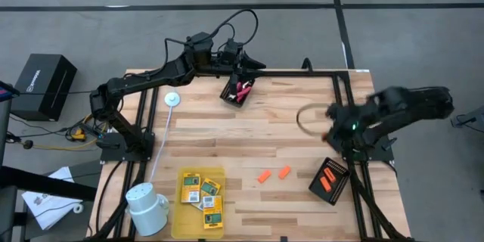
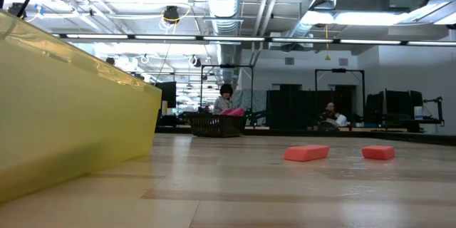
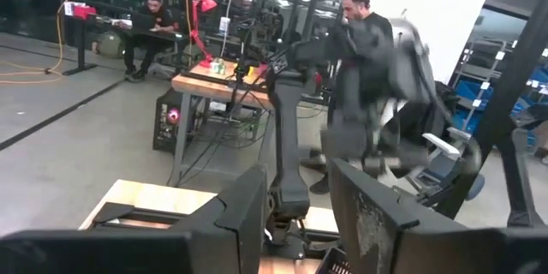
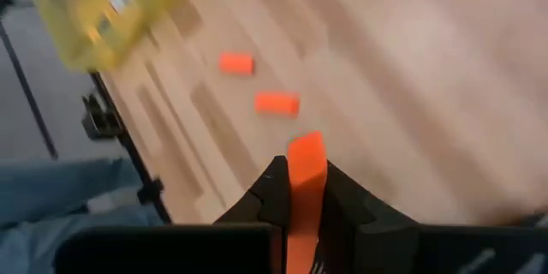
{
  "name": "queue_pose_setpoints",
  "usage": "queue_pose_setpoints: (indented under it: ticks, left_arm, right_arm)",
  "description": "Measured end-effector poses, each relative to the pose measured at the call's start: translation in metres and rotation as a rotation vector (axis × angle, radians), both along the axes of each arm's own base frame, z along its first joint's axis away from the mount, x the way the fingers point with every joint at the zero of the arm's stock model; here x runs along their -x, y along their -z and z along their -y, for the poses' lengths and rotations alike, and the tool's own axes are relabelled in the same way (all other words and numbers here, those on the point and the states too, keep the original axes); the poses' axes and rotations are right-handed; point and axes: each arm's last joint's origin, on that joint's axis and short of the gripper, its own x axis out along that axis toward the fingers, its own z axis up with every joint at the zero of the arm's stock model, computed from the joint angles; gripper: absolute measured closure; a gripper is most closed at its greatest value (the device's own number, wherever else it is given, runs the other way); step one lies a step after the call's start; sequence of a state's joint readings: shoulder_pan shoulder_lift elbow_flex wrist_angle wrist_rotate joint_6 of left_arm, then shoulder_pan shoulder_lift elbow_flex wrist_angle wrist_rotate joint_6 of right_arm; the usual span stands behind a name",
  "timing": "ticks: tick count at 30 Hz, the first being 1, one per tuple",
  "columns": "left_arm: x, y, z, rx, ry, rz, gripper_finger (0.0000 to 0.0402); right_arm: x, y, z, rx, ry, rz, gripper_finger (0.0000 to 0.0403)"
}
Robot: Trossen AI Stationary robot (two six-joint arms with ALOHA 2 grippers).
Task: Pick & Place School Supplies
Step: Put the orange eraser into the bottom black bin
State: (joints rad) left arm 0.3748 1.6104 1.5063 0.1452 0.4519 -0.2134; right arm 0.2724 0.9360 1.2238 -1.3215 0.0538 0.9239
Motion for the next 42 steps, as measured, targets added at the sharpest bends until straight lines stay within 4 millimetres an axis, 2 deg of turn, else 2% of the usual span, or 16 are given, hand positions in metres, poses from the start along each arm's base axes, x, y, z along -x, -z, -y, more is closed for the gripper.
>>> queue_pose_setpoints:
  ticks: [7,11,17,24,29,42]
  left_arm:
    - [0.0,0.0,0.0,0.0,0.0,0.0,0.028]
    - [0.0,0.0,0.0,0.0,0.0,0.0,0.0281]
    - [0.0,0.0,0.001,0.001,0.016,-0.002,0.0286]
    - [0.0,0.001,0.001,0.006,0.018,-0.009,0.0286]
    - [0.0,0.001,0.001,0.007,0.018,-0.012,0.0286]
    - [0.0,0.006,0.001,0.028,0.019,-0.052,0.0284]
  right_arm:
    - [0.013,0.082,-0.037,-0.159,0.093,-0.101,0.038]
    - [0.023,0.121,-0.055,-0.231,0.13,-0.123,0.038]
    - [0.034,0.157,-0.073,-0.293,0.192,-0.088,0.038]
    - [0.042,0.173,-0.08,-0.276,0.263,-0.106,0.038]
    - [0.044,0.176,-0.083,-0.266,0.272,-0.124,0.0376]
    - [0.041,0.177,-0.084,-0.295,0.327,-0.127,0.0229]
